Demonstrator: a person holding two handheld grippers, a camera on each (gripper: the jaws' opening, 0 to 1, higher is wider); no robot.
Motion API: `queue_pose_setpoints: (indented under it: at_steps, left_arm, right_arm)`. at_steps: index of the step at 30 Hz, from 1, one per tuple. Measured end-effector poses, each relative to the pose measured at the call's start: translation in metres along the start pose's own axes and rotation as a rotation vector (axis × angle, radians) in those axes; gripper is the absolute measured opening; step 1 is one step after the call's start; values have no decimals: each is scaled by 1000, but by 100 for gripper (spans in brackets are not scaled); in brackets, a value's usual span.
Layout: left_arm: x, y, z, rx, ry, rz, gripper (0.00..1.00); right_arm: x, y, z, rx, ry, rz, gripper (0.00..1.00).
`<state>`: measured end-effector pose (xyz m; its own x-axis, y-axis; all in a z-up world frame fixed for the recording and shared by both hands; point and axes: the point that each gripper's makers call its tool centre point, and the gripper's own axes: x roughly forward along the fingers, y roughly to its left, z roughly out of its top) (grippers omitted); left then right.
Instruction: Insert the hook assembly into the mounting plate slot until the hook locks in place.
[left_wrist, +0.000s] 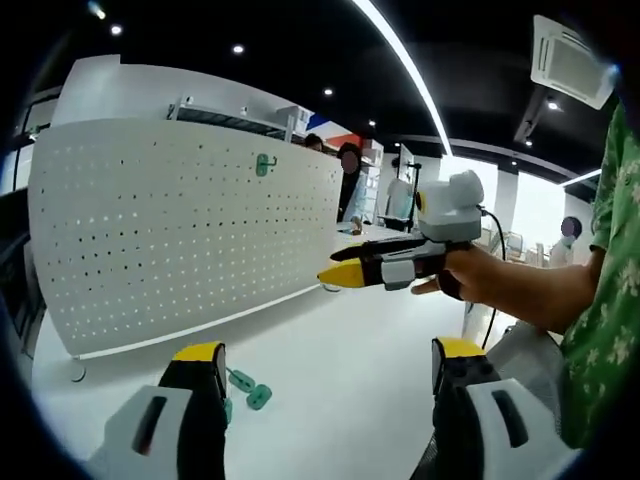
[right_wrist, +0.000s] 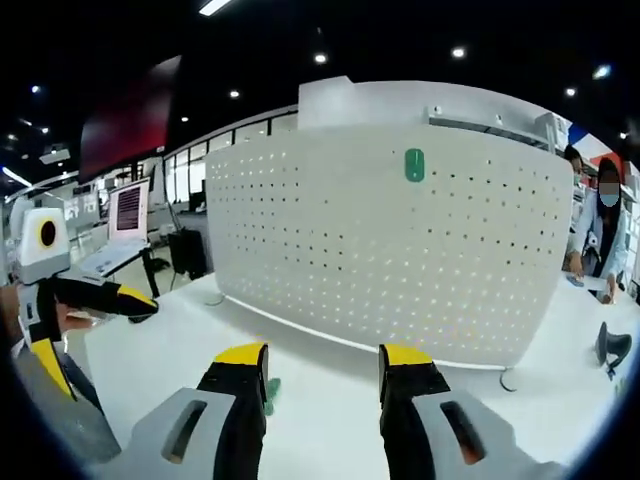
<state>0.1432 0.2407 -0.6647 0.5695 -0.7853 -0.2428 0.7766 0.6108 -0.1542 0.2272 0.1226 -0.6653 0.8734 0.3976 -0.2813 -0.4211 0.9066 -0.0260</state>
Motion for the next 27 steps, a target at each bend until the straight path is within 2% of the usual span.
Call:
queue_pose_setpoints:
  at_steps: [11, 23, 27]
  left_arm:
    - [-4, 4, -5, -11, 2, 12, 86]
    - [-7, 7, -3, -11, -6, 20, 86]
    - [-8, 8, -4, -11, -3, 23, 86]
  right_arm:
    - [5, 22, -20, -16, 51, 44, 44]
    - [37, 36, -46, -41, 136, 92, 42]
    - [46, 36, -49, -48, 145, 98, 41]
